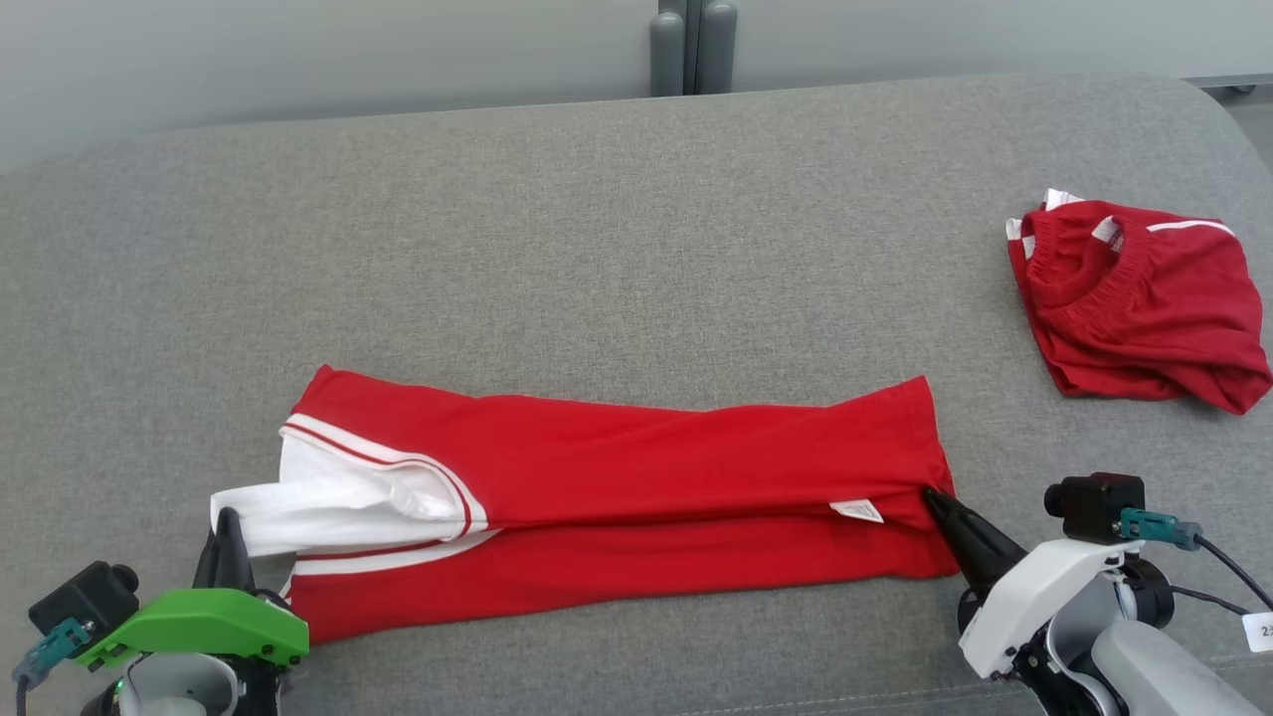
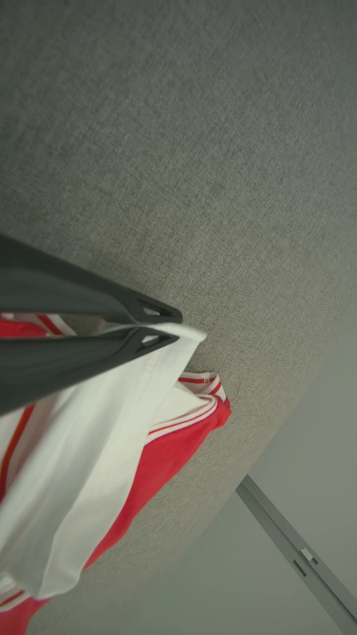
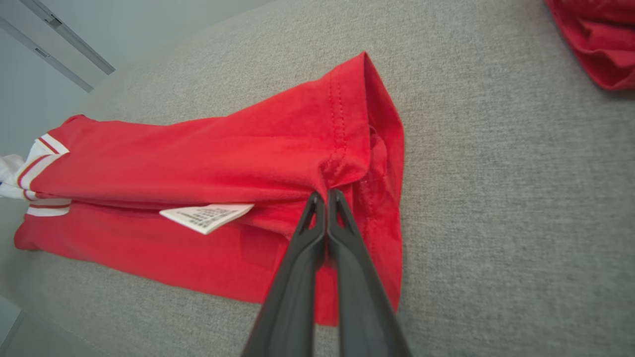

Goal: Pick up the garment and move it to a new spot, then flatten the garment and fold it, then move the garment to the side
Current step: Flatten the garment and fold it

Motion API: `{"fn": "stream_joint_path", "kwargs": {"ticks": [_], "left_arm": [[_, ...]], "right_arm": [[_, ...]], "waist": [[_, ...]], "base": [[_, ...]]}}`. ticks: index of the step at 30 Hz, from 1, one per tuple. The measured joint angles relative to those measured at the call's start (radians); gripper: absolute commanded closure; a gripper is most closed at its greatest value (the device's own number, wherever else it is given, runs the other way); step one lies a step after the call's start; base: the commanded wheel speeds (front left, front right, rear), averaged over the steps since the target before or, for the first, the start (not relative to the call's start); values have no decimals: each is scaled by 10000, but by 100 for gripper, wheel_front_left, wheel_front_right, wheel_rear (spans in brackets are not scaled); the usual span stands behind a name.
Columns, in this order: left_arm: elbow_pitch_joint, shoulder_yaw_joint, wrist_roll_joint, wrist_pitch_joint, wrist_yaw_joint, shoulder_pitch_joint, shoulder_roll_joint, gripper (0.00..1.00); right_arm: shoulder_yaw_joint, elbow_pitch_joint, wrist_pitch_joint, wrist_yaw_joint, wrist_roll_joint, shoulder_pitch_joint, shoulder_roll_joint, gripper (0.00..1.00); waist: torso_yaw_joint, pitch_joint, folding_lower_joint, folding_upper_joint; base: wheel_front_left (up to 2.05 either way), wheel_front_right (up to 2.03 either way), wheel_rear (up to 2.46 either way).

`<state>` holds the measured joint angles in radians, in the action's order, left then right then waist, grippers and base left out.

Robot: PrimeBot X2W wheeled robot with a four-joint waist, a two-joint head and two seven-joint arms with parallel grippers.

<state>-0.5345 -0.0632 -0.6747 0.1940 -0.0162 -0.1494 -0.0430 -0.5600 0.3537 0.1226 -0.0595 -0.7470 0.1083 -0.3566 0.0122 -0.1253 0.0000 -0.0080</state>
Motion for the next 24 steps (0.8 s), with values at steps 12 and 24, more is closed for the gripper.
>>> {"fn": "stream_joint_path", "kwargs": {"ticks": [12, 24], "left_arm": [[52, 382, 102, -395, 109, 197, -2, 100], [577, 600, 104, -610, 213, 955, -12, 0]], "right_arm": [[48, 290, 280, 173, 0, 10, 222, 95], [238, 424, 631, 186, -2, -103, 272, 0]], "waist": [[256, 29, 0, 0], [240, 105, 0, 0]], "base": [[0, 0, 0], [0, 0, 0]]}}
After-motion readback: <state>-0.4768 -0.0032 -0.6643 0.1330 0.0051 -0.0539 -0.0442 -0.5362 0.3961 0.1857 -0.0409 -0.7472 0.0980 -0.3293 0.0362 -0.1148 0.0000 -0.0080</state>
